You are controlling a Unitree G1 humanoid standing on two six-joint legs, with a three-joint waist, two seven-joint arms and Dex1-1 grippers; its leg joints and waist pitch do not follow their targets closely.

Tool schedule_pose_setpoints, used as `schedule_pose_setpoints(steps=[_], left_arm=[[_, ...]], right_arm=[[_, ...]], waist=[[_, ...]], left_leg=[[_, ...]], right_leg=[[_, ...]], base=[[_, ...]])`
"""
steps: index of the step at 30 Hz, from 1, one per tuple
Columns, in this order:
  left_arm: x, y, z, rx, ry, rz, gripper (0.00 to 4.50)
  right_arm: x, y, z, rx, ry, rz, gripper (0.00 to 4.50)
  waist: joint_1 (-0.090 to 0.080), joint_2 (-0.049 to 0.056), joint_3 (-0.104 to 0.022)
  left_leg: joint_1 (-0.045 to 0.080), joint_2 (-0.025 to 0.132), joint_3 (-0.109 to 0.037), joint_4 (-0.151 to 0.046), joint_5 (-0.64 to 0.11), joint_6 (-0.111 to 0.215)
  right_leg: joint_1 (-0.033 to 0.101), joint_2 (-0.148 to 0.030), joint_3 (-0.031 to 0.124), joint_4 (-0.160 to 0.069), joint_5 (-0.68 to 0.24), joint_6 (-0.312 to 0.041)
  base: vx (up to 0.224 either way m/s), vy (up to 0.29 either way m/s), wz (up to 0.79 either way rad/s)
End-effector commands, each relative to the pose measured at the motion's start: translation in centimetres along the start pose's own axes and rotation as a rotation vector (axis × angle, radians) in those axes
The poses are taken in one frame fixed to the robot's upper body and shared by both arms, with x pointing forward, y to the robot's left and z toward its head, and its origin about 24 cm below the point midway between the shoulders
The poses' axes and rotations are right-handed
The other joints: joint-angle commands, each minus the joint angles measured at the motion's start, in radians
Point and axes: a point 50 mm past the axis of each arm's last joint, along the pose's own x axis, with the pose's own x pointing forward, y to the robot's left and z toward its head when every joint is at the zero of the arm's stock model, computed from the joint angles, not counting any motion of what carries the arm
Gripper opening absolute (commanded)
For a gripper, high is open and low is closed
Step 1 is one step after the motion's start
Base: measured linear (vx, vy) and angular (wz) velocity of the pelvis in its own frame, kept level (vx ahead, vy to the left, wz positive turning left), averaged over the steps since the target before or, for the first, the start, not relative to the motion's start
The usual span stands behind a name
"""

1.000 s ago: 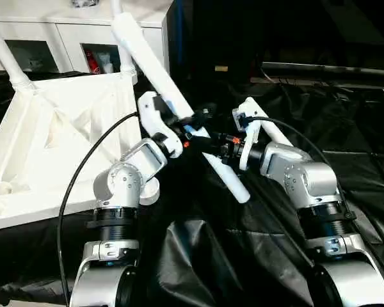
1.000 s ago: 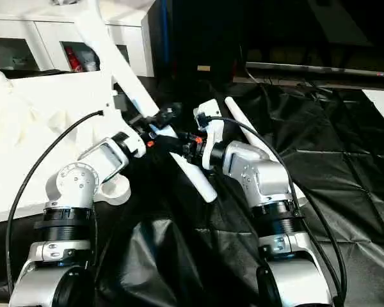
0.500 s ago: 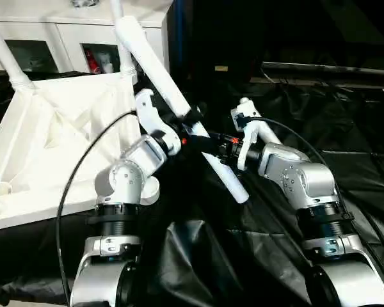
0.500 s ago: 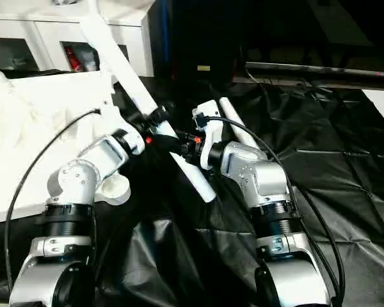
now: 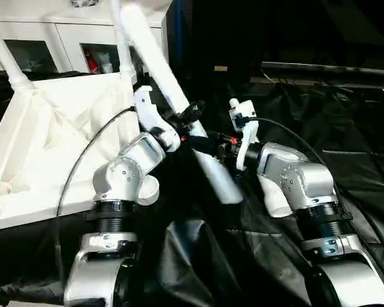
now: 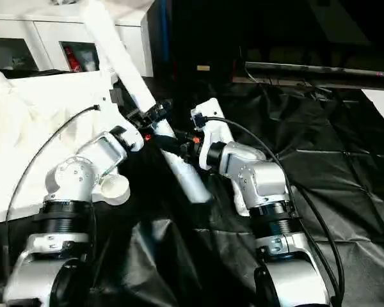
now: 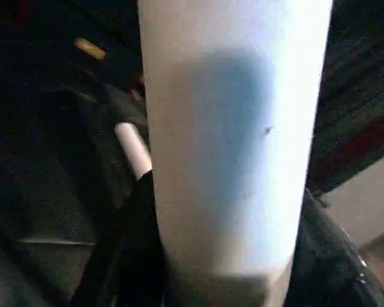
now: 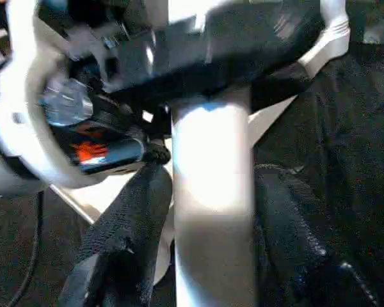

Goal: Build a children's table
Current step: Pick table leg

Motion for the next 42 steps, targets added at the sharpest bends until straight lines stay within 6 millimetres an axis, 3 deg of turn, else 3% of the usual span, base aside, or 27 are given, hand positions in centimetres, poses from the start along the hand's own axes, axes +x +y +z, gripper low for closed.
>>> schedule_pose_setpoints(steps=[1, 3, 5, 7, 8, 9, 11, 12, 13, 14, 15, 16, 17, 18, 19, 20, 21, 24, 28, 31, 37, 42], left_arm=[[-0.1, 0.2, 1.2, 0.164, 0.030, -0.017, 1.79], [-0.6, 0.6, 2.2, 0.306, 0.075, -0.043, 1.79], [-0.7, 0.7, 2.6, 0.344, 0.090, -0.050, 1.77], [-1.1, 1.0, 3.2, 0.454, 0.139, -0.068, 1.77], [-1.5, 1.2, 3.4, 0.534, 0.196, -0.081, 1.77], [-1.6, 1.2, 3.4, 0.551, 0.210, -0.085, 1.77], [-2.1, 0.8, 3.8, 0.560, 0.259, -0.138, 1.77], [-2.1, 0.6, 3.9, 0.544, 0.264, -0.158, 1.77], [-2.3, -0.1, 4.2, 0.499, 0.278, -0.218, 1.77], [-2.5, -1.2, 4.0, 0.436, 0.312, -0.307, 1.76], [-2.5, -1.2, 4.0, 0.436, 0.312, -0.307, 1.76], [-2.6, -1.6, 3.8, 0.423, 0.332, -0.344, 1.76], [-2.7, -1.8, 3.6, 0.412, 0.350, -0.361, 1.76], [-2.8, -1.9, 3.5, 0.405, 0.365, -0.374, 1.75], [-2.8, -2.0, 3.3, 0.394, 0.381, -0.385, 1.75], [-2.8, -2.1, 3.3, 0.387, 0.391, -0.391, 1.75], [-2.8, -2.3, 3.4, 0.365, 0.390, -0.400, 1.75], [-2.6, -3.1, 3.7, 0.276, 0.379, -0.432, 1.75], [-2.7, -4.0, 3.7, 0.192, 0.385, -0.478, 1.75], [-2.7, -4.5, 3.3, 0.161, 0.399, -0.502, 1.75], [-3.2, -5.2, 2.4, 0.118, 0.468, -0.546, 1.75], [-3.8, -5.7, 1.6, 0.094, 0.541, -0.583, 1.75]], right_arm=[[-0.6, 0.7, 1.2, -0.061, -0.008, 0.060, 2.64], [-1.8, 1.0, 1.2, -0.118, 0.039, 0.114, 2.70], [-2.3, 1.0, 1.3, -0.140, 0.055, 0.130, 3.04], [-3.3, 1.0, 1.6, -0.190, 0.079, 0.148, 3.12], [-3.9, 0.8, 2.3, -0.247, 0.074, 0.141, 3.38], [-4.1, 0.7, 2.5, -0.263, 0.070, 0.136, 3.38], [-4.5, 0.2, 4.5, -0.408, 0.048, 0.062, 3.52], [-4.5, 0.0, 5.0, -0.468, 0.046, 0.029, 3.58], [-4.6, -0.4, 6.4, -0.642, 0.044, -0.057, 3.81], [-4.5, -0.6, 7.7, -0.936, 0.071, -0.119, 3.91], [-4.5, -0.6, 7.7, -0.936, 0.071, -0.119, 3.91], [-4.4, -0.5, 8.1, -1.040, 0.082, -0.117, 3.96], [-4.3, -0.2, 8.8, -1.114, 0.045, -0.134, 4.02], [-4.3, 0.0, 9.4, -1.166, 0.017, -0.146, 4.25], [-4.2, 0.6, 10.1, -1.259, -0.021, -0.146, 4.25], [-4.2, 1.0, 10.5, -1.320, -0.045, -0.142, 4.34], [-4.1, 1.4, 11.0, -1.419, -0.058, -0.150, 4.40], [-3.8, 2.2, 12.1, -1.621, -0.133, -0.173, 4.43], [-3.2, 2.4, 12.5, -1.805, -0.213, -0.148, 4.43], [-2.6, 2.2, 11.9, -1.888, -0.174, -0.100, 4.43], [-1.9, 1.7, 11.0, -1.954, -0.161, -0.032, 4.43], [-1.4, 1.1, 10.3, -2.012, -0.124, 0.020, 4.43]], waist=[[0.009, -0.009, -0.079], [0.014, -0.005, -0.078], [0.013, -0.004, -0.078], [0.016, -0.003, -0.077], [0.021, -0.003, -0.077], [0.022, 0.003, -0.077], [0.024, 0.006, -0.075], [0.023, 0.002, -0.074], [0.022, 0.000, -0.075], [0.022, 0.001, -0.076], [0.019, -0.001, -0.074], [0.019, -0.001, -0.072], [0.017, -0.011, -0.071], [0.020, -0.008, -0.073], [0.017, -0.014, -0.073], [0.017, -0.011, -0.074], [0.016, -0.015, -0.075], [0.013, -0.012, -0.077], [0.009, -0.019, -0.073], [0.005, -0.020, -0.074], [-0.004, -0.023, -0.075], [-0.015, -0.026, -0.072]], left_leg=[[0.005, 0.022, -0.005, -0.074, -0.003, 0.087], [0.009, 0.024, -0.007, -0.075, 0.000, 0.089], [0.009, 0.024, -0.006, -0.075, 0.004, 0.076], [0.009, 0.024, -0.005, -0.076, -0.010, 0.067], [0.010, 0.027, -0.005, -0.077, -0.020, 0.059], [0.011, 0.027, -0.005, -0.076, -0.020, 0.052], [0.009, 0.024, -0.002, -0.077, -0.040, 0.023], [0.008, 0.024, -0.002, -0.078, -0.049, 0.015], [0.007, 0.026, -0.003, -0.078, -0.052, -0.011], [0.011, 0.021, 0.002, -0.074, -0.054, -0.025], [0.009, 0.019, 0.003, -0.073, -0.061, -0.033], [0.009, 0.014, 0.006, -0.073, -0.079, -0.024], [0.004, 0.015, 0.005, -0.074, -0.078, -0.008], [0.003, 0.015, 0.004, -0.073, -0.072, -0.003], [0.000, 0.017, 0.003, -0.074, -0.057, 0.004], [0.002, 0.014, 0.004, -0.072, -0.047, 0.019], [0.001, 0.016, 0.004, -0.072, -0.040, 0.026], [0.003, 0.012, 0.006, -0.069, -0.024, 0.030], [0.002, 0.009, 0.009, -0.067, -0.049, 0.044], [0.000, 0.008, 0.007, -0.066, -0.054, 0.055], [-0.003, 0.006, 0.008, -0.061, -0.045, 0.080], [-0.005, 0.003, 0.009, -0.060, -0.072, 0.073]], right_leg=[[0.080, -0.054, 0.038, -0.062, -0.076, -0.251], [0.078, -0.052, 0.038, -0.061, -0.085, -0.226], [0.078, -0.053, 0.038, -0.057, -0.066, -0.236], [0.078, -0.055, 0.039, -0.060, -0.082, -0.238], [0.078, -0.058, 0.040, -0.059, -0.100, -0.235], [0.077, -0.057, 0.041, -0.057, -0.098, -0.238], [0.075, -0.057, 0.041, -0.058, -0.114, -0.243], [0.076, -0.057, 0.041, -0.059, -0.124, -0.241], [0.074, -0.063, 0.040, -0.056, -0.143, -0.238], [0.071, -0.061, 0.040, -0.058, -0.162, -0.232], [0.068, -0.061, 0.040, -0.060, -0.179, -0.232], [0.072, -0.055, 0.042, -0.066, -0.205, -0.227], [0.076, -0.053, 0.042, -0.065, -0.207, -0.224], [0.076, -0.056, 0.042, -0.063, -0.202, -0.222], [0.076, -0.056, 0.040, -0.062, -0.194, -0.220], [0.077, -0.050, 0.041, -0.059, -0.172, -0.225], [0.077, -0.050, 0.041, -0.058, -0.159, -0.228], [0.074, -0.044, 0.037, -0.052, -0.129, -0.245], [0.075, -0.043, 0.036, -0.056, -0.141, -0.253], [0.078, -0.040, 0.036, -0.052, -0.139, -0.241], [0.078, -0.035, 0.034, -0.045, -0.079, -0.260], [0.078, -0.034, 0.032, -0.047, -0.118, -0.247]], base=[[0.000, 0.000, 0.00], [0.000, 0.000, 0.00], [0.000, 0.000, 0.00], [0.000, 0.000, 0.00], [0.000, 0.000, 0.00], [0.000, 0.000, 0.00], [0.000, 0.000, 0.00], [0.000, 0.000, 0.00], [0.000, 0.000, 0.00], [0.000, 0.000, 0.00], [0.000, 0.000, 0.00], [0.000, 0.000, 0.00], [0.000, 0.000, 0.00], [0.000, 0.000, 0.00], [0.000, 0.000, 0.00], [0.000, 0.000, 0.00], [0.000, 0.000, 0.00], [0.000, 0.000, 0.00], [0.000, 0.000, 0.00], [0.000, 0.000, 0.00], [0.000, 0.000, 0.00], [0.000, 0.000, 0.00]])
